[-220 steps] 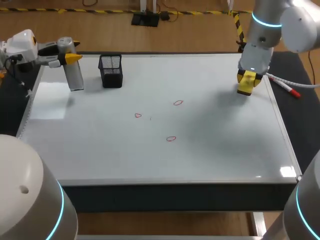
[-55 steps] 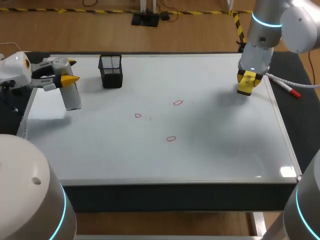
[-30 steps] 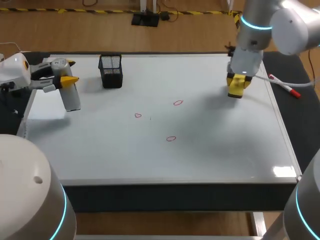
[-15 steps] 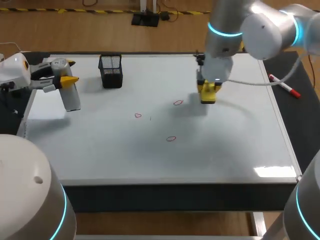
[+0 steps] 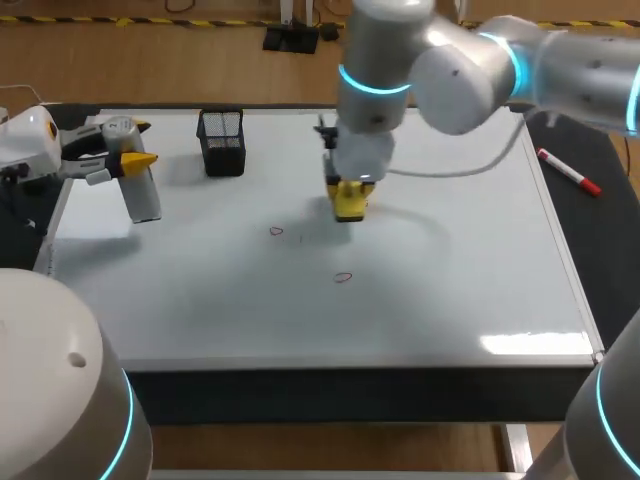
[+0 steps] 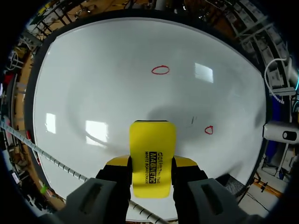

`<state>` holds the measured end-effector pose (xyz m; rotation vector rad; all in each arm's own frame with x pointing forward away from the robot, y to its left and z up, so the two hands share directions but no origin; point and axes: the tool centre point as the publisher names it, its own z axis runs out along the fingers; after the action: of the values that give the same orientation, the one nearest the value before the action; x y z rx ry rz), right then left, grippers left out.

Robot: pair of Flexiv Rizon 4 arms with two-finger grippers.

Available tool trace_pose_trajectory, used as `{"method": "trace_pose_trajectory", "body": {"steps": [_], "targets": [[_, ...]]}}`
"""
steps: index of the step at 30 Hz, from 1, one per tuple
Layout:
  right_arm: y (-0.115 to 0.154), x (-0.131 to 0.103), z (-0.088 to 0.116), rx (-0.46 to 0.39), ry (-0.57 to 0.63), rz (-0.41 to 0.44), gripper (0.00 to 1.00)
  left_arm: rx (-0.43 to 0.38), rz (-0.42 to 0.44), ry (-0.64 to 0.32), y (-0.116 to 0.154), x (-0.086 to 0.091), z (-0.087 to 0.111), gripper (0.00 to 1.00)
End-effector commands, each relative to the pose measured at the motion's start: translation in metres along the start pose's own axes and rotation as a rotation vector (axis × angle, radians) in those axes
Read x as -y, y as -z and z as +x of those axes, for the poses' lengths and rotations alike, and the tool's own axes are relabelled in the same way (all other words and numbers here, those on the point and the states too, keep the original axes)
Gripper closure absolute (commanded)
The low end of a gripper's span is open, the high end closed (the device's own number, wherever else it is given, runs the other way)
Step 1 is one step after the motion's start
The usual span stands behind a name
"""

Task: Pick up the inspection probe, press it on each red-marked spot on the whiteboard one by one, put down the probe, pick up the eraser, and wipe off all the red marks.

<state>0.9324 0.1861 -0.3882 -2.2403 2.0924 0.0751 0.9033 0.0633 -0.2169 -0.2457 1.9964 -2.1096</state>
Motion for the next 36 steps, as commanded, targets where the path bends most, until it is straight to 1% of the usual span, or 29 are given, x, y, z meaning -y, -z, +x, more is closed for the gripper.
{"method": "trace_pose_trajectory", "body": {"steps": [1, 6, 10, 17, 18, 20, 25, 28, 36], "targets": [[-0.010, 0.001, -0.036, -0.044, -0.004, 0.001, 1.00, 0.003, 0.000, -0.001, 0.000, 0.001, 0.001, 1.00], [-0.014, -0.005, -0.068, -0.036, -0.003, 0.005, 1.00, 0.003, 0.000, -0.001, 0.000, 0.001, 0.001, 1.00], [-0.015, -0.008, -0.086, -0.031, 0.015, 0.004, 1.00, 0.003, 0.000, -0.001, 0.000, 0.001, 0.001, 1.00], [-0.017, -0.014, -0.122, -0.053, 0.027, -0.003, 1.00, 0.003, 0.000, -0.001, 0.000, 0.001, 0.001, 1.00], [-0.017, -0.014, -0.129, -0.068, 0.020, -0.003, 1.00, 0.003, 0.000, -0.001, 0.000, 0.001, 0.001, 1.00], [-0.017, -0.016, -0.137, -0.063, 0.014, -0.002, 1.00, 0.003, 0.000, -0.001, 0.000, 0.001, 0.001, 1.00], [-0.025, -0.020, -0.151, -0.078, 0.009, 0.000, 1.00, 0.003, 0.000, -0.001, 0.000, 0.001, 0.001, 1.00], [-0.030, -0.023, -0.155, -0.085, 0.020, 0.000, 1.00, 0.003, 0.000, -0.001, 0.000, 0.001, 0.001, 1.00], [-0.038, -0.023, -0.152, -0.091, 0.019, -0.011, 1.00, 0.003, 0.000, -0.001, 0.000, 0.001, 0.001, 1.00]]}}
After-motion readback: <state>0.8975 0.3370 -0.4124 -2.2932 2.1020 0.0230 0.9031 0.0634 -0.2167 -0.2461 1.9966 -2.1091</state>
